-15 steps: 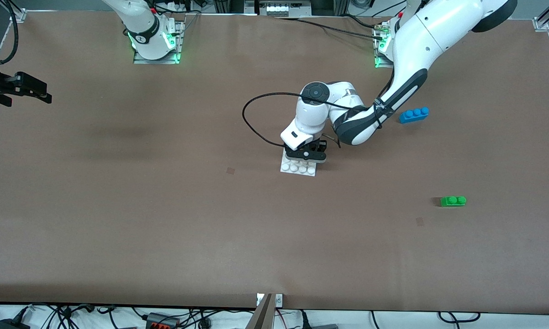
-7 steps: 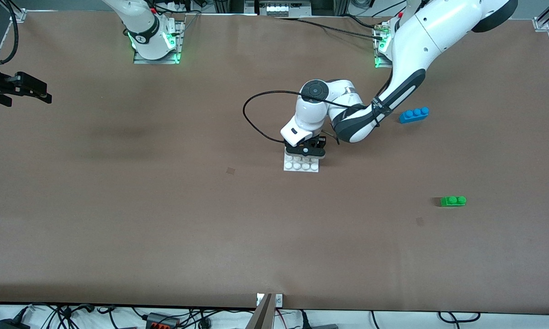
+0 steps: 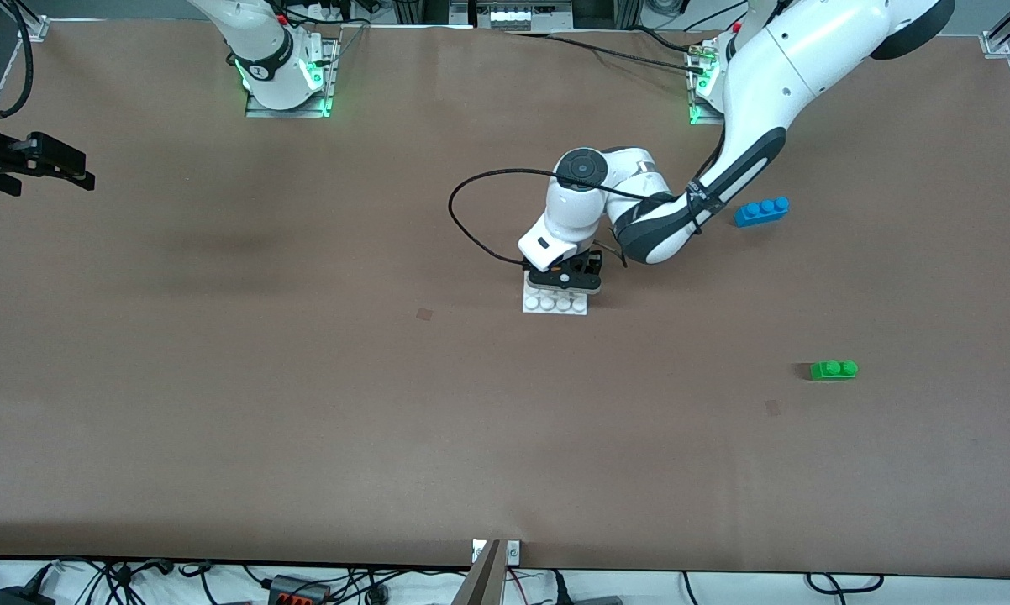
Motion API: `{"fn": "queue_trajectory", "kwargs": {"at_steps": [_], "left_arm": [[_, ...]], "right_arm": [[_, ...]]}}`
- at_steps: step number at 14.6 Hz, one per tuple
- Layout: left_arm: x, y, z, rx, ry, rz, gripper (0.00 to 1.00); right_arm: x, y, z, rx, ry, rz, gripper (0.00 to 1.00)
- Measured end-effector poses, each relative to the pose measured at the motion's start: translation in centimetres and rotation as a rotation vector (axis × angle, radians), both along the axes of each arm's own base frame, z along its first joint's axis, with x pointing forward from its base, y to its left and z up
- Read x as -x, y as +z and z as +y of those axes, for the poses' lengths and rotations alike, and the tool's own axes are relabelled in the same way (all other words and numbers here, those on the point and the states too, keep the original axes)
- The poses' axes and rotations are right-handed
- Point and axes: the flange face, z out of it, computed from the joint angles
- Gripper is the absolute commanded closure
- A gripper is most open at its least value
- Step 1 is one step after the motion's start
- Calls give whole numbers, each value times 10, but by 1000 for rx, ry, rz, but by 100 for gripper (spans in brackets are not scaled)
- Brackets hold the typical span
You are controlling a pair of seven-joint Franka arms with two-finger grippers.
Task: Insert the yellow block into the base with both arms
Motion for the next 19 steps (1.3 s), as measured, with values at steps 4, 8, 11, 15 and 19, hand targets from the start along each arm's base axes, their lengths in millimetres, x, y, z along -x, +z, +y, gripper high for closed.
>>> {"fn": "queue_trajectory", "kwargs": {"at_steps": [4,8,11,15,19], "left_arm": [[-29,53,9,-21,47,-58,0],[-74,85,53,-49,14,-110,0],[-121,110,100,-80,-62,-61,0],[-176,145,185,-112,-234,55,0],[-197,179,286,-93,-290,111,0]], "right_arm": [[0,0,0,0,0,0,0],[0,0,1,0,1,0,0],[0,0,1,0,1,0,0],[0,0,1,0,1,0,0],[0,0,1,0,1,0,0]]}}
